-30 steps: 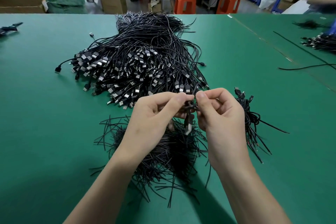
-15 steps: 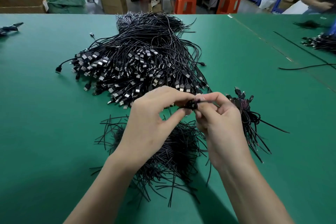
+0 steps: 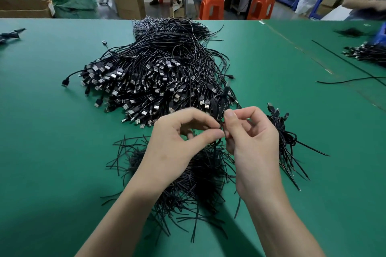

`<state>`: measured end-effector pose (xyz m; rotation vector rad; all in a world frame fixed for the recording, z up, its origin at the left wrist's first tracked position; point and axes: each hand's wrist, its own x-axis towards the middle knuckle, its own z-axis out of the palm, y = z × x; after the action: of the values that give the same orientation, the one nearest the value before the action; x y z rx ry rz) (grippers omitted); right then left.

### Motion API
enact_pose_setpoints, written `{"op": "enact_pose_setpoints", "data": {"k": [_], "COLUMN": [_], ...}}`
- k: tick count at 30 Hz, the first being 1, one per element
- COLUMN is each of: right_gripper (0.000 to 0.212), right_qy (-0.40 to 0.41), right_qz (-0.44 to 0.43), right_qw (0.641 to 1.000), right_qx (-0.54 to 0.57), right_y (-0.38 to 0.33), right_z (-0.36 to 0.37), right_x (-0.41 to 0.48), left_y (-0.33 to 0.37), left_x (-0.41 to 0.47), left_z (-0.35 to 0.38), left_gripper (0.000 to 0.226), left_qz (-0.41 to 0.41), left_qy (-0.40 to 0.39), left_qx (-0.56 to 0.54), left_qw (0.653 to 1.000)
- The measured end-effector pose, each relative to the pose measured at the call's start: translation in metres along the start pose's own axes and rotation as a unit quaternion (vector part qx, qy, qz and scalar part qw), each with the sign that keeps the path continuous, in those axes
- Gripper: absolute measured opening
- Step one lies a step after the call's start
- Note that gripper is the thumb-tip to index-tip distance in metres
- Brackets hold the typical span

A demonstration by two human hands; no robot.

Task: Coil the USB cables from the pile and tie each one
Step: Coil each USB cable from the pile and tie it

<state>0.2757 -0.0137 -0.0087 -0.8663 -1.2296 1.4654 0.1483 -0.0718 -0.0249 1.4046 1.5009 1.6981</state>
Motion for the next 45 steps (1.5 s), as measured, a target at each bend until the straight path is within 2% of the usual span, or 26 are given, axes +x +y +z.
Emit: {"op": "enact_pose_setpoints", "data": {"k": [2, 4, 8, 11, 15, 17, 21, 23, 26, 28, 31, 34, 36, 39, 41, 45], "right_gripper": [0.022, 0.019, 0.011, 0.019, 0.028, 0.019, 0.019, 0.019, 0.018, 0.019, 0.024, 0.019, 0.013, 0.008, 0.018, 0.024], "right_qy": [0.004, -0.002, -0.02, -0.026, -0.036, -0.043, -0.026, -0.022, -0.032, -0.043, -0.055, -0.053, -0.065, -0.086, -0.112, -0.153], "right_qz": [-0.005, 0.034, 0.112, 0.127, 0.103, 0.078, 0.012, -0.002, 0.02, 0.032, 0.07, 0.146, 0.178, 0.151, 0.123, 0.12], "right_qw": [1.0, 0.997, 0.986, 0.986, 0.992, 0.995, 0.999, 0.999, 0.999, 0.998, 0.995, 0.984, 0.976, 0.984, 0.986, 0.981], "right_qx": [0.018, 0.073, 0.119, 0.108, 0.061, 0.045, -0.028, -0.03, 0.011, 0.019, 0.037, 0.091, 0.105, 0.027, -0.013, 0.005], "right_y": [-0.002, -0.002, 0.001, 0.002, 0.003, 0.003, 0.005, 0.005, 0.002, 0.002, 0.005, 0.007, 0.007, 0.008, 0.008, 0.005], "right_z": [0.003, 0.005, 0.006, 0.004, 0.001, 0.0, -0.002, -0.003, -0.004, -0.005, -0.009, -0.015, -0.019, -0.023, -0.028, -0.041], "right_x": [-0.002, -0.004, -0.006, -0.006, -0.006, -0.007, -0.006, -0.005, -0.003, -0.002, -0.001, 0.003, 0.004, 0.004, 0.004, 0.014], "left_y": [0.0, -0.001, -0.002, 0.0, 0.0, 0.001, 0.001, -0.003, -0.005, -0.006, -0.008, -0.012, -0.014, -0.018, -0.017, -0.016], "left_x": [0.001, 0.002, 0.003, 0.003, 0.0, 0.0, 0.001, 0.0, 0.0, 0.0, 0.001, 0.0, -0.002, -0.004, -0.004, -0.001], "left_z": [0.001, 0.001, -0.003, -0.009, -0.015, -0.016, -0.011, -0.006, 0.001, 0.0, -0.003, -0.001, 0.002, 0.006, 0.009, 0.013], "left_gripper": [0.041, 0.054, 0.033, 0.04, 0.037, 0.027, 0.012, 0.02, 0.049, 0.052, 0.034, 0.024, 0.024, 0.025, 0.026, 0.031], "left_qz": [-0.032, -0.02, 0.08, 0.138, 0.149, 0.13, 0.055, 0.015, -0.027, 0.019, 0.15, 0.213, 0.214, 0.202, 0.189, 0.146], "left_qy": [0.006, 0.003, 0.004, 0.027, -0.033, -0.036, -0.024, -0.012, 0.011, 0.008, -0.017, 0.002, 0.008, -0.01, -0.005, -0.032], "left_qx": [-0.059, -0.033, 0.115, 0.198, 0.176, 0.154, 0.08, 0.014, -0.053, 0.016, 0.153, 0.212, 0.212, 0.176, 0.166, 0.171], "left_qw": [0.998, 0.999, 0.99, 0.97, 0.972, 0.979, 0.995, 1.0, 0.998, 1.0, 0.977, 0.954, 0.954, 0.963, 0.968, 0.974]}}
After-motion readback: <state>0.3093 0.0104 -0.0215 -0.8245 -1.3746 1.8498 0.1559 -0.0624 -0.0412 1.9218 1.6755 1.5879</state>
